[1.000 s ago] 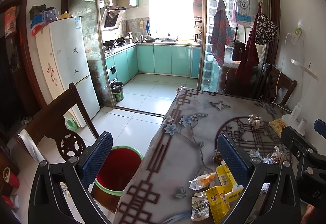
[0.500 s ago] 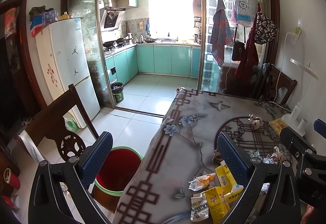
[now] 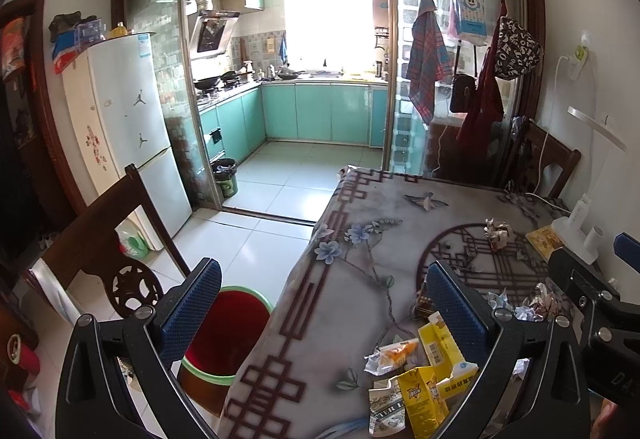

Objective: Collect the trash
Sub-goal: 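Grasp the yellow iced-tea carton with the right tool while the left tool grasps the white paper cup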

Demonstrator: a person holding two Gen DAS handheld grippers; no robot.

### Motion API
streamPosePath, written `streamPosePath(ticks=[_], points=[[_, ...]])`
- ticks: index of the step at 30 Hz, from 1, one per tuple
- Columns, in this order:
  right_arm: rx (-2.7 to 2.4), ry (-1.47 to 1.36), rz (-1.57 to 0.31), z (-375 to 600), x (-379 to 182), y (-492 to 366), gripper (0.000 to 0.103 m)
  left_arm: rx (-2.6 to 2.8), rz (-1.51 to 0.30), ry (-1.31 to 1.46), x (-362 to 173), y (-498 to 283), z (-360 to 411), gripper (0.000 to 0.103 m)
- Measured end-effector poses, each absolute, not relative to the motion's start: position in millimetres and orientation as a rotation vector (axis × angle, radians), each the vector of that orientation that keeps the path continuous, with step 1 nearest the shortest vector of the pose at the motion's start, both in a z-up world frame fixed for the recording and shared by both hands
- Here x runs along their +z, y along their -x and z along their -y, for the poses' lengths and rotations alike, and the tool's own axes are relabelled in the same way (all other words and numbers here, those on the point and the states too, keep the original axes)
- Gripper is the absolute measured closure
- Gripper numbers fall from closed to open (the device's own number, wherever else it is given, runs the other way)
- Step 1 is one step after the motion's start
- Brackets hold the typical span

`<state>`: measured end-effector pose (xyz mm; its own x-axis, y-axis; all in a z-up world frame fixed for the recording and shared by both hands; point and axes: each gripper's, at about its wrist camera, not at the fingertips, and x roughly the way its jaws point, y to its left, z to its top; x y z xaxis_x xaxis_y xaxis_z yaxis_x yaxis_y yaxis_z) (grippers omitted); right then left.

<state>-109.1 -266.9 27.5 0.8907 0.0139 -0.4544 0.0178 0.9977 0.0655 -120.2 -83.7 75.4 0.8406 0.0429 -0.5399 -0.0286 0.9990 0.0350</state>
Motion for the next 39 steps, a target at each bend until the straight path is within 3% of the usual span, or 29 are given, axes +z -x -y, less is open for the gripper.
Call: streamPosePath(ticks=[5,9,15,18,25,26,39], points=[[0.017,-0.087,-0.487,274,18,102,0.000,0.008,-0.593,-0.036,44,96,92,0.000],[0.193,-0.243,-0.672,298,-29,77,0.001,-0.021,-0.638,-0.040,8,77,90,0.000],[0.361,-0.386,-0.992,272,-120,73,0.026,-0.053,-0.827,0.010,-70,52,69,0.000],[0.346,-0.306,-1.177,271,-169,78,0.028,-0.054,-0.904,0.012,-104,48,64,0.001],[0.347,-0.354,-1.362,283,-216,67,0.031,-0.122,-1.032,0.034,-154,50,65,0.001],[0.353,-0.354,-1.341,285,-213,68,0.037,-0.135,-1.048,0.039,-159,51,65,0.001],[0.342,-0.408,-1.134,323,-154,99,0.037,-0.285,-1.241,0.035,-203,45,98,0.001]])
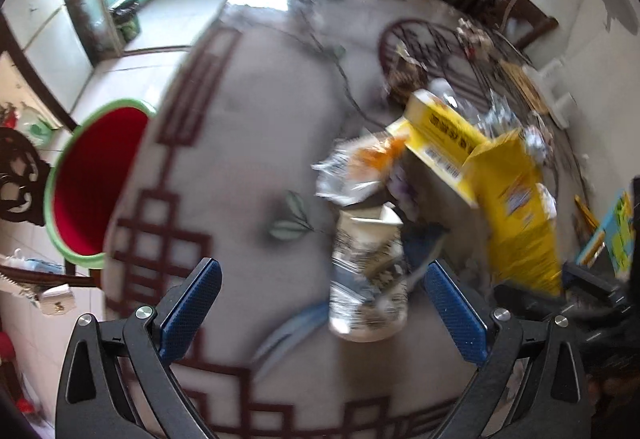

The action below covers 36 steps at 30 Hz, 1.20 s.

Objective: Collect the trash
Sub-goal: 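Grasp the yellow iced-tea carton with the right tool while the left tool grasps the white paper cup, then carry the carton and the paper cup over the red bin with both tools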

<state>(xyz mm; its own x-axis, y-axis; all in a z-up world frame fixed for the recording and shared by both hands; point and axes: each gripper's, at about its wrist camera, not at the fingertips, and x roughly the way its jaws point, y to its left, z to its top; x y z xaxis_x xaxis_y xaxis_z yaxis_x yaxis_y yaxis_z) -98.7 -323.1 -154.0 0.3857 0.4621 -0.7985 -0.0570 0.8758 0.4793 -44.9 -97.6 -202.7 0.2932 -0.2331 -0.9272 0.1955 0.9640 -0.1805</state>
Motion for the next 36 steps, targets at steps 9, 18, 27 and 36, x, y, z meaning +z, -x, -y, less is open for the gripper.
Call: streamPosePath(ticks=[9,18,27,36], points=[[0.297,-0.492,-1.077,336,-139,112,0.037,-0.383,-1.327,0.123,-226,36,110,0.078],[0.365,-0.531,-1.026,316,-113,85,0.037,-0.413,-1.198,0.159,-170,35,76,0.098],[0.420,-0.446,-0.995,264,-90,58,0.037,-0.329,-1.057,0.224,-113,26,-9,0.098],[0.497,-0.415,-1.046,187,-99,18,0.037,-0.129,-1.028,0.253,-119,0,-112,0.098]])
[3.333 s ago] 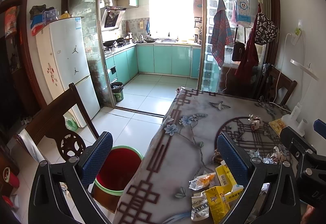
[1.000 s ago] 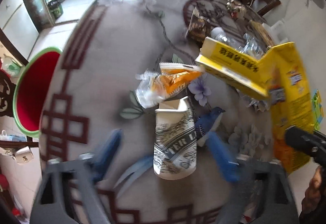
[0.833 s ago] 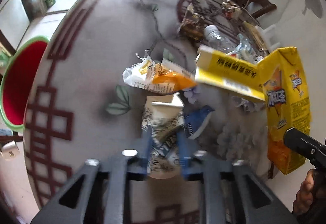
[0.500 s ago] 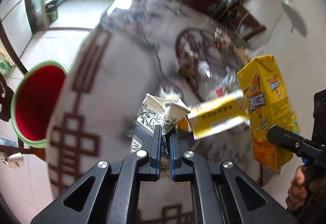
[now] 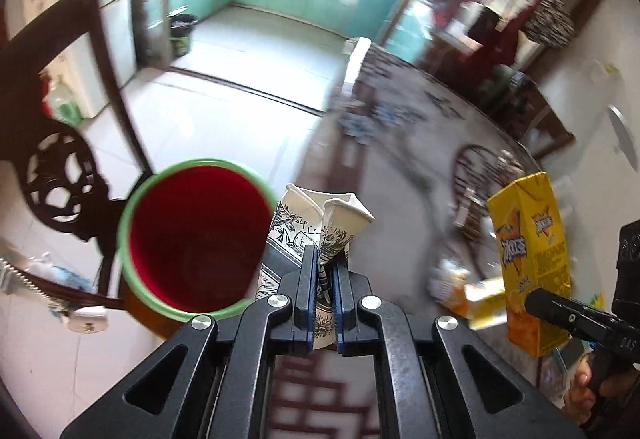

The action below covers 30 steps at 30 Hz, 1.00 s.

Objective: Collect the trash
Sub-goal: 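Carry the carton and the paper cup over the red bin with both tools, then open both tools to drop the carton and cup into the red bin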

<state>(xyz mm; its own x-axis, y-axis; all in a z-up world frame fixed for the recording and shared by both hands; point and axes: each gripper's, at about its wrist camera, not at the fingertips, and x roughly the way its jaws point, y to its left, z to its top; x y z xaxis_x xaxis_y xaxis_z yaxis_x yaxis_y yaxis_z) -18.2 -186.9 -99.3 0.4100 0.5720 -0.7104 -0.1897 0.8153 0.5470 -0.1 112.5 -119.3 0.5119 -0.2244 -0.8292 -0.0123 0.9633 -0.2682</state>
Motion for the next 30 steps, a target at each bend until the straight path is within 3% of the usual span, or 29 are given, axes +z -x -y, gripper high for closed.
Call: streamPosePath(ticks=[11,18,20,21,22,23,30], points=[[0.542,-0.286,-1.210,67,-150,-47,0.037,0.006,-1.068,0.251,-157,-35,-194,0.098],[0.491,-0.262,-1.207,49,-159,-61,0.036,-0.009,-1.103,0.262,-172,-44,-212,0.097],[0.474,-0.258,-1.198,49,-158,-61,0.028,-0.004,-1.108,0.260,-175,-48,-214,0.090],[0.461,-0.258,-1.195,51,-157,-60,0.020,0.005,-1.102,0.260,-175,-50,-214,0.071],[0.452,-0.260,-1.189,53,-156,-58,0.020,0.016,-1.109,0.260,-177,-52,-215,0.046],[0.445,-0.262,-1.186,56,-154,-55,0.020,0.026,-1.103,0.261,-175,-52,-215,0.039],[0.385,-0.289,-1.162,88,-141,-36,0.020,-0.007,-1.051,0.261,-164,-50,-201,0.037]])
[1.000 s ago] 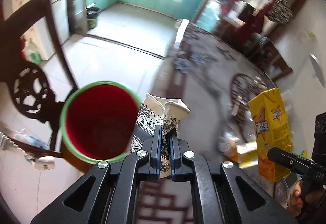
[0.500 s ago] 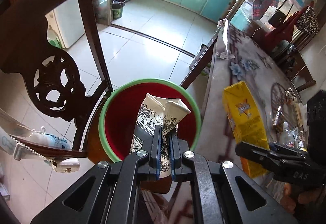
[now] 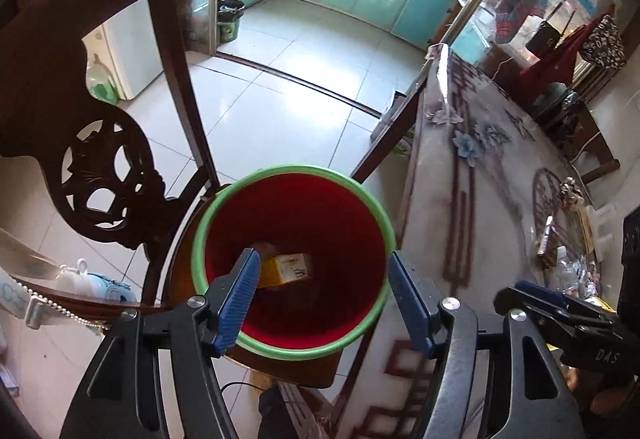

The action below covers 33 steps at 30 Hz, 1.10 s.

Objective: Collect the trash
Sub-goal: 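Open both tools to drop the carton and cup into the red bin, then grasp the yellow box with the right tool while the left tool grasps the snack wrapper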

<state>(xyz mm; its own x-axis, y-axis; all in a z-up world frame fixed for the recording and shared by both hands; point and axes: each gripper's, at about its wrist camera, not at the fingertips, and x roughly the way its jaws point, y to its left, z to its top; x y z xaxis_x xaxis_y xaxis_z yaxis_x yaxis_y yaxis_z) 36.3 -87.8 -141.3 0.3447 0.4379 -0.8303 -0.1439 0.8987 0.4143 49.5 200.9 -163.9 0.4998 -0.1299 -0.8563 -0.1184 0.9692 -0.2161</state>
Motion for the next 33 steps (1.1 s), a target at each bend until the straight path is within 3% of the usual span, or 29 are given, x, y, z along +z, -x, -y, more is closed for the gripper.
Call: streamPosePath(ticks=[14,26,32,33], points=[[0.048,-0.514,-1.037,222,-132,36,0.020,-0.120,-1.015,0.212,-141,-30,-123,0.037],[-0.238,-0.660,-0.996,301,-170,60,0.020,-0.283,-1.038,0.136,-134,-12,-11,0.037],[-0.168,-0.686,-1.039,307,-190,48,0.039,-0.336,-1.048,0.090,-132,-1,31,0.038],[-0.147,-0.681,-1.033,307,-189,47,0.046,-0.338,-1.051,0.086,-133,-1,34,0.038]])
